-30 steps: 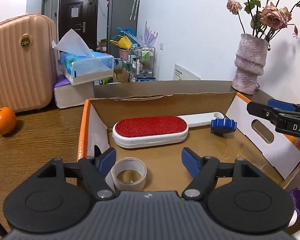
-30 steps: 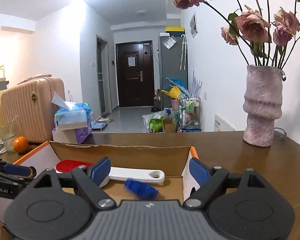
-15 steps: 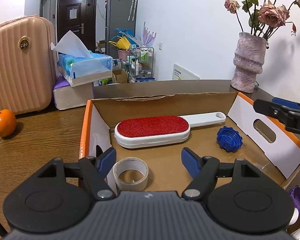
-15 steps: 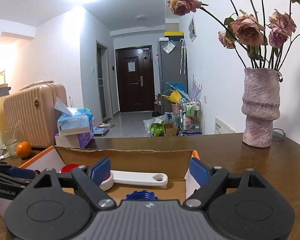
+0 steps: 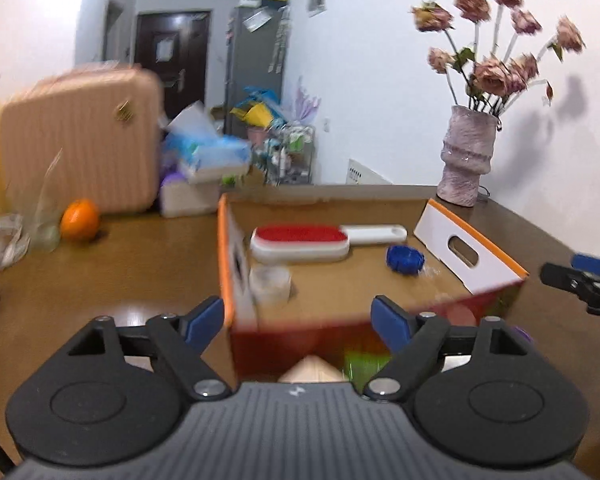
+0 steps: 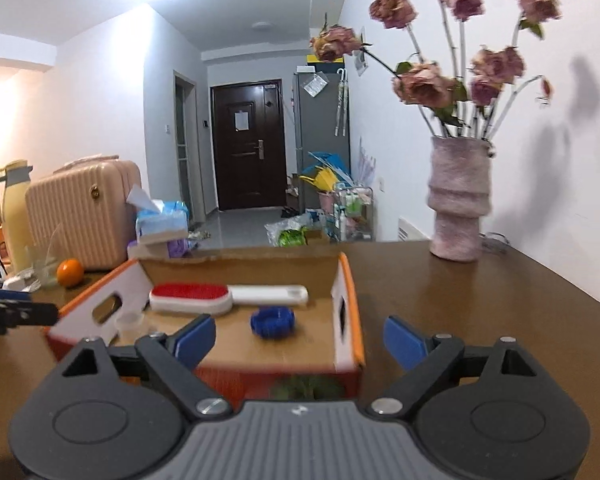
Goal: Organize rigid objects
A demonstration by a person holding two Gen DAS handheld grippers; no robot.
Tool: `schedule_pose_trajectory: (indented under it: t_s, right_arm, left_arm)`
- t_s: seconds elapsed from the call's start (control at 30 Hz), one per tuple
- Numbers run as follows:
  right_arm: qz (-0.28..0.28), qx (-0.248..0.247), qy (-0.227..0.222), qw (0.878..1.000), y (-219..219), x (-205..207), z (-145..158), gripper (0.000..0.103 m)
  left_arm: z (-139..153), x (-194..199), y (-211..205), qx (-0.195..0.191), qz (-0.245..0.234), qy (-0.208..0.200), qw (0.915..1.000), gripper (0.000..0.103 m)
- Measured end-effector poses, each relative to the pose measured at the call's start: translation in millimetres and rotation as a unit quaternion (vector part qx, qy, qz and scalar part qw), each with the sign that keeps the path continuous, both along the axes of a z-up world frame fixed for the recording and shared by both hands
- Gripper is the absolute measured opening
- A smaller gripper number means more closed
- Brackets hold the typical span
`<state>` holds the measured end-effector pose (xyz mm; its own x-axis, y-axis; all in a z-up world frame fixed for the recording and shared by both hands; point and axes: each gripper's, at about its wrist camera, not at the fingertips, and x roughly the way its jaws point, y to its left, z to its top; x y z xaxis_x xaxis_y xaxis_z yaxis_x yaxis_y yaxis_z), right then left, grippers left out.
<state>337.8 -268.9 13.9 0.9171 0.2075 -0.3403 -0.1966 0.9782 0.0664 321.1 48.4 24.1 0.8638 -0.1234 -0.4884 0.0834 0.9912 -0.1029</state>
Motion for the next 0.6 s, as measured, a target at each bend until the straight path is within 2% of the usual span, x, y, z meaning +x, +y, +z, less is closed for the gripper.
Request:
schedule_pose_trajectory:
  t_s: [0.1, 0.23, 0.3, 0.4, 0.5, 0.6]
  right_arm:
    - [-0.008, 0.015, 0.014, 1.0, -10, -28, -8, 0.093]
    - [-0.009, 0.023, 0.05, 0.998, -16, -50, -20, 0.093]
    - [-0.015, 0.011, 0.072, 0.997, -16, -56, -25, 0.093]
    - [-0.036, 0.008, 0.068, 0.997, -18, -69, -28, 0.093]
    - [-0.049, 0.033, 0.075, 0.995, -24, -76, -33, 0.093]
    - [-0.045, 0.019, 0.085, 0.995, -19, -78, -40, 0.092]
  left_arm:
    - [-11, -24, 3, -0.016, 0.018, 0.019, 0.9995, 0.084]
    - [-17, -47, -7, -0.019, 0.048, 0.005, 0.9986, 0.086]
    - [-27, -60, -8, -0.04, 0.055, -0.002, 0.9976, 0.091]
    - [-46, -65, -9, -0.064, 0.057, 0.032, 0.9958, 0.091]
    - [-54, -71, -17, -0.036, 0.055, 0.045, 0.9968, 0.09]
    - [-52, -78, -21, -0.036, 0.05, 0.037, 0.9974, 0.09]
